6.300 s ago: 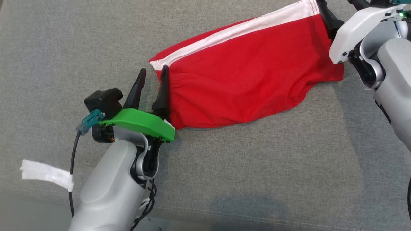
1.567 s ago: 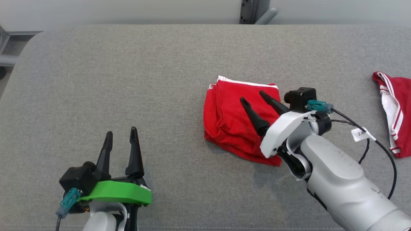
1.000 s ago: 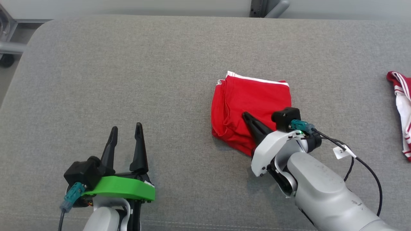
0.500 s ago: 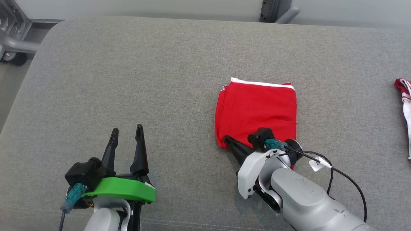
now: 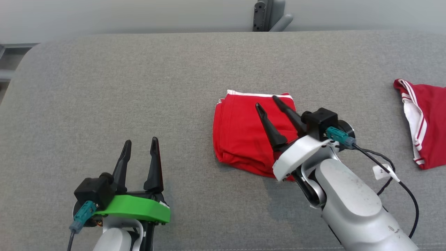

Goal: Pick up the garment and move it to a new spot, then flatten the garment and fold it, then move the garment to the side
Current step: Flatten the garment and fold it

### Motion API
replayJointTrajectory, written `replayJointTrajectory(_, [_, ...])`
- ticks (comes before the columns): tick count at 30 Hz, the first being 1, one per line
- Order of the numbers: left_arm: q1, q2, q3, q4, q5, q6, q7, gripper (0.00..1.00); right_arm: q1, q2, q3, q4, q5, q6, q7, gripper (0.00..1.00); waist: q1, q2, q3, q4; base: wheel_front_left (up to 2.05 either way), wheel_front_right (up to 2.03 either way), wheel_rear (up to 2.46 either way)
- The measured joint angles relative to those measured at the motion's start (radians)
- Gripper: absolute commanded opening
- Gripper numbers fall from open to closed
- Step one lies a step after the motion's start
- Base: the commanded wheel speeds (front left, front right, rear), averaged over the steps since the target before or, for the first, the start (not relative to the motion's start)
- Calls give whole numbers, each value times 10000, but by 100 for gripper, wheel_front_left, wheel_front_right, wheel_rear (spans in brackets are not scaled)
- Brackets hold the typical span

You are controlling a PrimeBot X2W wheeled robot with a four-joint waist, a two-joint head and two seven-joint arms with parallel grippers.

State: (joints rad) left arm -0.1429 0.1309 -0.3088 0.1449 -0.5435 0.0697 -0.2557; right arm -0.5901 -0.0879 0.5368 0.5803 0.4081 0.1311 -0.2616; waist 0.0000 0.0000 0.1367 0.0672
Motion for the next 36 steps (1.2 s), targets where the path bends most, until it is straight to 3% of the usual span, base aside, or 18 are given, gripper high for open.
replayJointTrajectory(3, [-5,2,-98,54,134,-8,-8,100,822,15,-1369,-1020,-863,0,-4,100,0,0,-131,-298,0,0,0])
replayJointTrajectory(8, [-3,96,-153,157,552,63,-21,100,1972,84,-2790,-2050,-1756,0,-2,100,0,0,-291,-608,0,0,0])
replayJointTrajectory(16, [312,155,98,255,901,274,-54,100,3594,328,-4219,-3168,-2274,0,-2,100,0,0,-498,-926,0,0,0])
replayJointTrajectory(25, [1011,-81,514,104,1239,236,-67,100,4756,370,-4460,-3927,-1697,0,-2,100,0,0,-747,-965,0,0,0])
replayJointTrajectory(36, [1175,-297,907,224,1616,-6,-67,100,5121,376,-4403,-4008,-1565,-2,-2,100,0,0,-880,-926,0,0,0])
